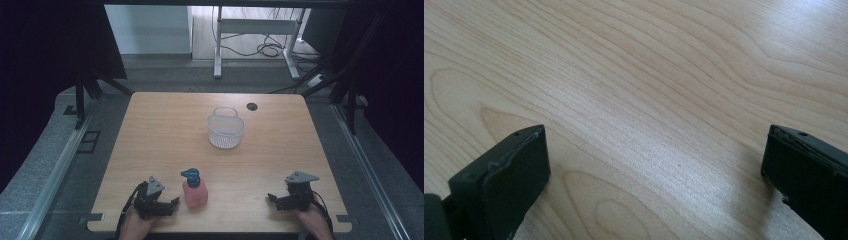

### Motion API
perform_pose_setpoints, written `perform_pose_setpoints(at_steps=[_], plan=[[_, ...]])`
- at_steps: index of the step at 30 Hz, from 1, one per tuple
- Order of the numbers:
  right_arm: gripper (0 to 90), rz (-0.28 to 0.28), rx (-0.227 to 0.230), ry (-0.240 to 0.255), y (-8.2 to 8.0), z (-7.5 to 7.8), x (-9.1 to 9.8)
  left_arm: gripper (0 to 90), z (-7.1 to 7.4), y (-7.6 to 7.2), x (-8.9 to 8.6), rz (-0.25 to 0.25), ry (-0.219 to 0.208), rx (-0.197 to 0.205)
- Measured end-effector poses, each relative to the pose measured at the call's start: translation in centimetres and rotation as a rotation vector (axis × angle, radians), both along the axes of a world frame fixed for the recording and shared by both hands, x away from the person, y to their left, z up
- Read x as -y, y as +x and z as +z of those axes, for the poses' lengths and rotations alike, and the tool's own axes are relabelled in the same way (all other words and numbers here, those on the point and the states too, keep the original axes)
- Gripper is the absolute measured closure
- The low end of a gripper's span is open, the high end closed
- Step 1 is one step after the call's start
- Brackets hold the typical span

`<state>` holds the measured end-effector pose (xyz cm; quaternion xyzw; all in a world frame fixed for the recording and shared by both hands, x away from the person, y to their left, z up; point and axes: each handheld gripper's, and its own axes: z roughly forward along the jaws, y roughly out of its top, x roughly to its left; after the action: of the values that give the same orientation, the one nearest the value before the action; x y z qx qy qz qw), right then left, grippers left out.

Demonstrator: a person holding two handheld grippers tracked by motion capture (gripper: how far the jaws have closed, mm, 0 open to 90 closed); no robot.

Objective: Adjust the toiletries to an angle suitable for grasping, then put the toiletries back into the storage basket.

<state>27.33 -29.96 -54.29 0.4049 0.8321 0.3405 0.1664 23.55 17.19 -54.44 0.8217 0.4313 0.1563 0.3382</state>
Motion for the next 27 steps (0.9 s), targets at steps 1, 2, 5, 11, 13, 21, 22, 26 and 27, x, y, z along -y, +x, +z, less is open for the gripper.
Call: perform_pose_setpoints(at_steps=[1, 2, 5, 11, 13, 21, 22, 26, 27], plan=[[0.0, 0.002, 0.0, 0.0, 0.01, 0.0, 0.0, 11.2, 0.0, 0.0, 0.0, 0.0, 0.0, 0.0], [0.0, 0.002, 0.0, 0.0, 0.01, 0.0, 0.0, 11.2, 0.0, 0.0, 0.0, 0.0, 0.0, 0.0], [0.0, 0.002, 0.0, -0.001, 0.01, -0.01, 0.0, 11.2, 0.0, 0.01, -0.01, 0.0, 0.0, 0.0], [0.0, 0.001, 0.0, 0.0, 0.01, 0.0, 0.0, 11.1, 0.01, 0.01, 0.0, -0.001, 0.001, 0.0], [0.0, 0.001, -0.001, -0.001, 0.0, 0.0, -0.02, 11.1, 0.01, 0.01, -0.02, -0.002, 0.0, 0.0], [0.0, 0.002, 0.0, -0.001, 0.01, 0.0, -0.01, 11.2, 0.04, 0.05, -0.01, -0.005, 0.002, -0.002], [0.0, 0.002, 0.0, -0.001, 0.01, 0.0, -0.01, 11.6, 0.11, 0.05, -0.01, -0.002, 0.004, -0.007], [0.0, 0.002, 0.0, -0.001, 0.01, 0.0, -0.01, 12.3, 0.2, 0.05, -0.06, 0.001, 0.004, -0.014], [0.0, 0.002, 0.0, -0.001, 0.01, 0.0, 0.0, 12.3, 0.24, 0.06, -0.08, 0.0, 0.001, -0.015]])
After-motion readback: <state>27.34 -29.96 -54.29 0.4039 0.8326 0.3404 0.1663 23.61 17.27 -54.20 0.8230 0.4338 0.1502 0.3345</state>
